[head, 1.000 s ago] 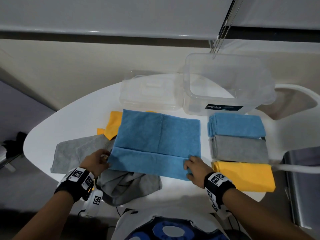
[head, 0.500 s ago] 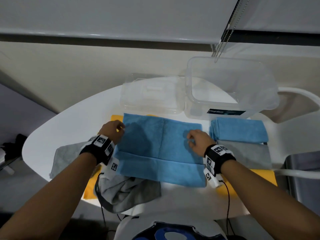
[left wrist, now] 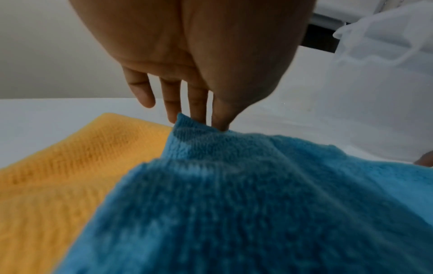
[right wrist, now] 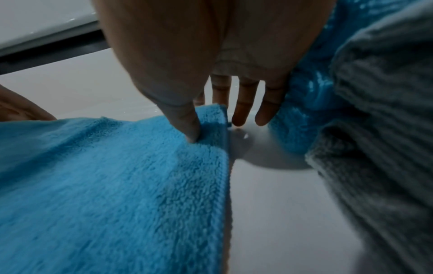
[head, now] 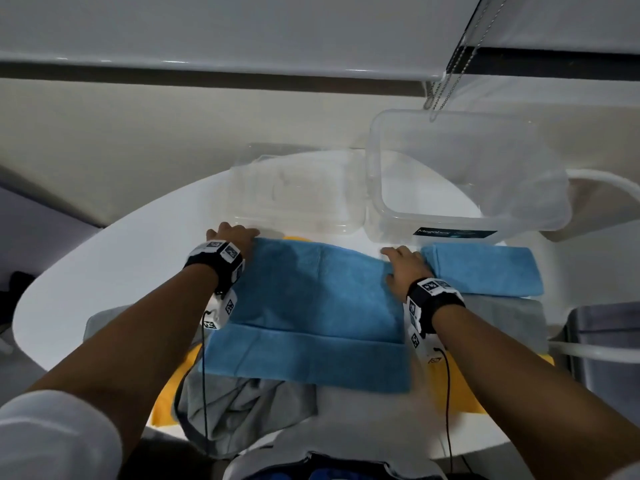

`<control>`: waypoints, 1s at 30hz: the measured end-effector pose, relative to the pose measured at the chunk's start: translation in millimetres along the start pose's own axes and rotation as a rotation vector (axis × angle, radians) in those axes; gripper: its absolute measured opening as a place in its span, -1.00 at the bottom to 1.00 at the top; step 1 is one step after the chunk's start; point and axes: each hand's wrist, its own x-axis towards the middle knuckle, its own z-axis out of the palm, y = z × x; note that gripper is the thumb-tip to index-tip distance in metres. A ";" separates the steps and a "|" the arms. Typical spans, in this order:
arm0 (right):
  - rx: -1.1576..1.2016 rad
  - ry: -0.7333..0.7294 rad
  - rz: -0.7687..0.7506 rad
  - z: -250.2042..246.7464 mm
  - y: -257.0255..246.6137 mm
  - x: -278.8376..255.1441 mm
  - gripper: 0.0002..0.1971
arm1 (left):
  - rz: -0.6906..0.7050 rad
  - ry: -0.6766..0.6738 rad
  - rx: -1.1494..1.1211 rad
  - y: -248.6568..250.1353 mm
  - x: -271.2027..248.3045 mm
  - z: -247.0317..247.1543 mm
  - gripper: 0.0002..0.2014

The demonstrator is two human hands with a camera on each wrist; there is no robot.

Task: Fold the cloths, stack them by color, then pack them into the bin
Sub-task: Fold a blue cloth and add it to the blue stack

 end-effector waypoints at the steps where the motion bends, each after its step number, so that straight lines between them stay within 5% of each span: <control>1: -0.004 -0.022 0.004 -1.4 -0.5 0.8 -0.42 | 0.026 0.011 0.038 0.5 3.2 1.3 -0.57; 6: 0.020 -0.060 0.033 -4.2 -0.1 0.1 -0.57 | 0.050 0.115 -0.008 7.6 2.5 -4.5 -0.75; 11: 0.102 -0.006 -0.007 -1.2 4.0 -13.4 -0.55 | 0.114 0.201 -0.308 -4.8 -14.1 -5.6 -0.86; 15: 0.147 0.089 -0.080 4.5 5.4 -31.1 -0.68 | 0.165 0.225 -0.466 -16.1 -36.5 0.2 -0.79; 18: 0.116 0.116 -0.101 5.5 4.6 -41.7 -0.81 | 0.182 0.240 -0.488 -21.0 -52.5 7.3 -0.75; 25: 0.081 0.056 -0.141 7.4 7.5 -76.9 -0.74 | 0.168 0.259 -0.535 -36.0 -88.8 28.0 -0.69; 30: 0.104 0.079 -0.131 10.4 8.2 -100.5 -0.82 | 0.116 0.269 -0.461 -40.9 -101.5 46.0 -0.80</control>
